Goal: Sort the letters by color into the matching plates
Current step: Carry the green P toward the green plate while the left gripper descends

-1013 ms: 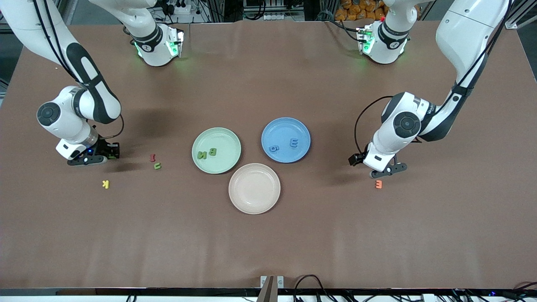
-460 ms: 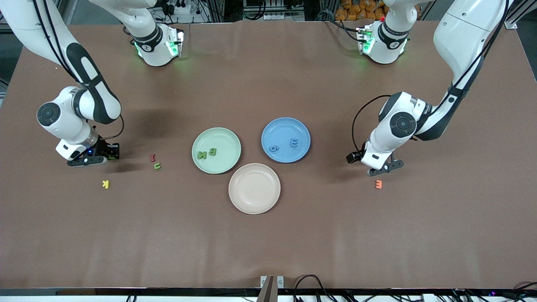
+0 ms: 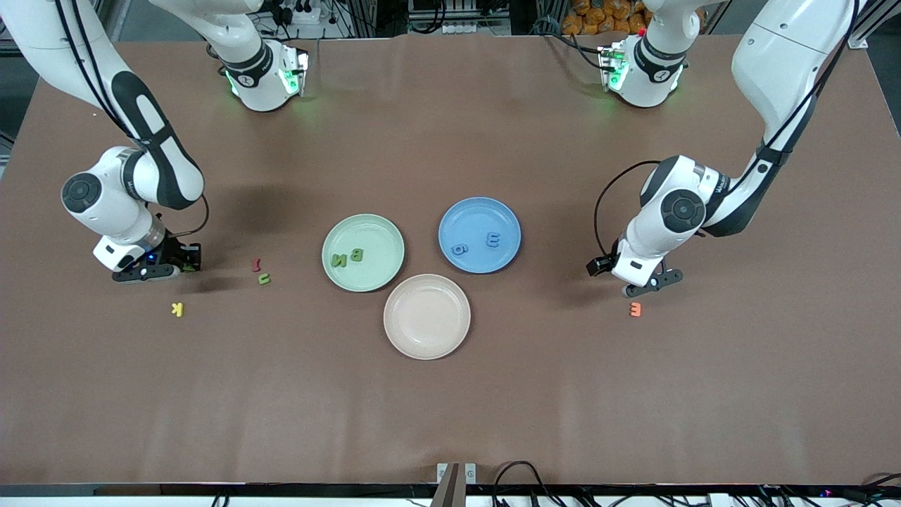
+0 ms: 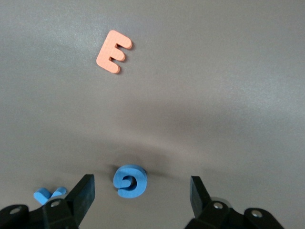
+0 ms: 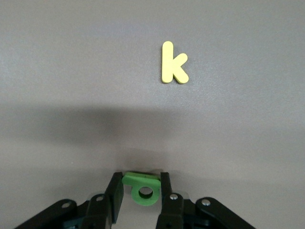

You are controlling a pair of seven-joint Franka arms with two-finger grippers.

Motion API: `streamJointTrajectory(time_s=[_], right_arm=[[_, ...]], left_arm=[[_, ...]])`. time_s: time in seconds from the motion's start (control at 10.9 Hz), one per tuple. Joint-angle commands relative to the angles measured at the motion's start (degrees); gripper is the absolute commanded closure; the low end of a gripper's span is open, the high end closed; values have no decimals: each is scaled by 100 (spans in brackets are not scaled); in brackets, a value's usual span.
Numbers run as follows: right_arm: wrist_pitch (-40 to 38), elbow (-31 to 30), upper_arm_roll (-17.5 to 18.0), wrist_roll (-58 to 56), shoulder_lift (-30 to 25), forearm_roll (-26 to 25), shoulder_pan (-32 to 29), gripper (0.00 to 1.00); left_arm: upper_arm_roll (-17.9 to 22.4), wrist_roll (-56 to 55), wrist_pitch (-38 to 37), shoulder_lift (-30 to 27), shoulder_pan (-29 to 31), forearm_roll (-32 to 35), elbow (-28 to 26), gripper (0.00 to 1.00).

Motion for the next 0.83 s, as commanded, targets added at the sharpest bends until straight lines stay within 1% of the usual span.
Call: streamJointTrajectory(time_s=[0.0, 0.09, 0.28, 0.46, 0.74], right_arm=[[-36, -38, 310, 293, -158, 329, -141, 65], [-115, -38, 407, 355, -210, 540, -141, 65], [-387, -20, 618, 373, -350, 1066, -132, 65], [-528, -20, 750, 460, -421, 1480, -79, 65], [-616, -11, 759, 1328, -439, 1500, 289, 65]], left_arm=[[-62, -60, 454, -72, 128, -43, -323, 10], [-62, -60, 480, -89, 137, -43, -358, 10], [-54, -52, 760, -125, 155, 18, -551, 10], [-53, -17, 762, -160, 208, 19, -596, 10], [-45, 27, 753, -169, 208, 27, -640, 12]])
